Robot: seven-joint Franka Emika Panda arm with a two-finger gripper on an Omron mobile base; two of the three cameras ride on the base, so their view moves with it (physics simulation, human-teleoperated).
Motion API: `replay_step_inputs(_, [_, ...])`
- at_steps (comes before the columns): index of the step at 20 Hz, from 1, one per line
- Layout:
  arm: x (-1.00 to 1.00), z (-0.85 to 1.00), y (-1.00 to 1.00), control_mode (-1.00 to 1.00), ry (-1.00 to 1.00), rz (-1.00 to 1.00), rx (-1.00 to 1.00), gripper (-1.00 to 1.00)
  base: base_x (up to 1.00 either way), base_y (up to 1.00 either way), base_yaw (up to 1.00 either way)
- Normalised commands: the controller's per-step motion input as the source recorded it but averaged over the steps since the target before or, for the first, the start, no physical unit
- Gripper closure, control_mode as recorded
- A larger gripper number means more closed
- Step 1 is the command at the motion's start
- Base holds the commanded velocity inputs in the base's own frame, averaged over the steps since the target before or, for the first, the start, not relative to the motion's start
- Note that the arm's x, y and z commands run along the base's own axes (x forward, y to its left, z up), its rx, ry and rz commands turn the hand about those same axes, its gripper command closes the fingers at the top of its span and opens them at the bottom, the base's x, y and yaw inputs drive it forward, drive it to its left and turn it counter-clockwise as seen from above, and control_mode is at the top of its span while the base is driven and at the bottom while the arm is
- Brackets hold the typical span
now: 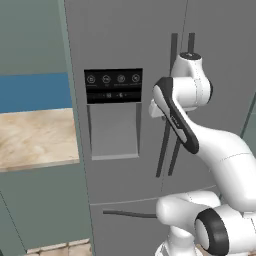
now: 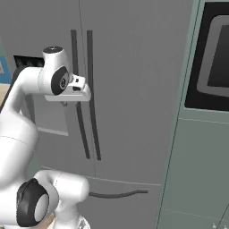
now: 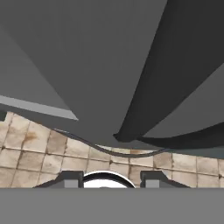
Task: Gather the lemon wedge and squash from the fridge and place them on a tray on the dining counter. Then gather the chicken drumstick and steak from the fridge and place them on the other tray.
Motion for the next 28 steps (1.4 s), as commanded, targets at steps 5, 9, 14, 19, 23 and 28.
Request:
replay_step_inputs(5, [-0.07, 0.0, 0.0, 1.0, -0.02, 0.0, 0.0, -1.0, -0.48, -0.05, -0.04])
replay_step_inputs(9, [0.0, 0.0, 0.0, 1.0, 0.0, 0.0, 0.0, -1.0, -0.52, -0.36, -0.02])
replay_step_inputs(14, [0.0, 0.0, 0.0, 1.0, 0.0, 0.0, 0.0, -1.0, -0.02, -0.52, 0.0])
replay_step_inputs(19, [0.0, 0.0, 0.0, -1.0, -0.02, 0.0, 0.0, -1.0, 0.0, -0.18, 0.0])
replay_step_inputs(23, [0.4, 0.0, 0.02, -1.0, -0.16, -0.07, -0.05, -1.0, 0.0, 0.0, 0.0])
replay_step_inputs(28, [0.39, 0.0, 0.0, -1.0, -0.24, -0.01, -0.01, -1.0, 0.0, 0.0, 0.0])
